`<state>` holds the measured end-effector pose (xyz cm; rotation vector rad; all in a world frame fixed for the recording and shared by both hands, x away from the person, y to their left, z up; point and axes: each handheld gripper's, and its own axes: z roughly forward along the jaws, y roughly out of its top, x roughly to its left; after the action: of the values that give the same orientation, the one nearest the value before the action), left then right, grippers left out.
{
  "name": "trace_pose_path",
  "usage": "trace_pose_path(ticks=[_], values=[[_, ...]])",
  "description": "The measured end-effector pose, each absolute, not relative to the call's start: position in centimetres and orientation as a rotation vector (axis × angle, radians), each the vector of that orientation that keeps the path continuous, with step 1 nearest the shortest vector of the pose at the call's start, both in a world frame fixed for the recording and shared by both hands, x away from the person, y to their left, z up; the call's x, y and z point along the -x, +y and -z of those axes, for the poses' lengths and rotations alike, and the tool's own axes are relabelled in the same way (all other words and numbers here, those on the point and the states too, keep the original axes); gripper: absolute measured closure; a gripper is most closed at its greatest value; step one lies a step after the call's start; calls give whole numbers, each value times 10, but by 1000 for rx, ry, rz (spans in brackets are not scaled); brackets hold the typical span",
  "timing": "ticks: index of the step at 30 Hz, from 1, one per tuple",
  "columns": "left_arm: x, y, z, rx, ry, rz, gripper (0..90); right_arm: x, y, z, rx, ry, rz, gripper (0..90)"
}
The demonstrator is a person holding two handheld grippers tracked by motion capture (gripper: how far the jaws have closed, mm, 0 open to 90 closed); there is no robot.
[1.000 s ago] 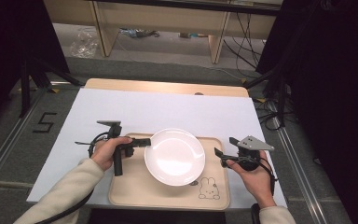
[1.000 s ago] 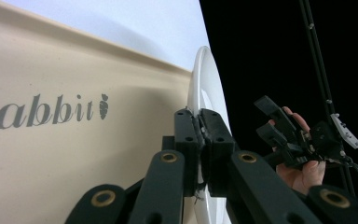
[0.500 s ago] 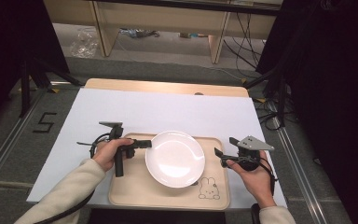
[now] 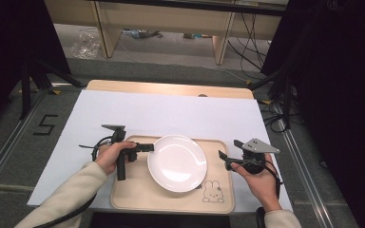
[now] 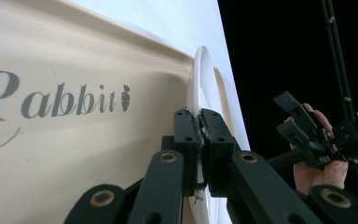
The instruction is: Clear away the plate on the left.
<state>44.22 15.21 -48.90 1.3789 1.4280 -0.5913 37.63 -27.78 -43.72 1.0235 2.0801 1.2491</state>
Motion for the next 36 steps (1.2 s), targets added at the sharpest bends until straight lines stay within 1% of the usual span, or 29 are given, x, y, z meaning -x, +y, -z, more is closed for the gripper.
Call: trace_pose_path(ticks=[9,13,17,36], values=[[-443,153,491,-1386,1438,595,854,-376,-278,437,-1023,2081,-1250,262],[-443,153,493,-1409,1452,587,858,-376,-278,437,-1024,2082,-1251,261],[-444,153,493,-1474,1460,560,866,-376,-278,437,-1024,2084,-1249,261],[-444,154,499,-1582,1468,513,859,-375,-277,437,-1041,2098,-1249,260]])
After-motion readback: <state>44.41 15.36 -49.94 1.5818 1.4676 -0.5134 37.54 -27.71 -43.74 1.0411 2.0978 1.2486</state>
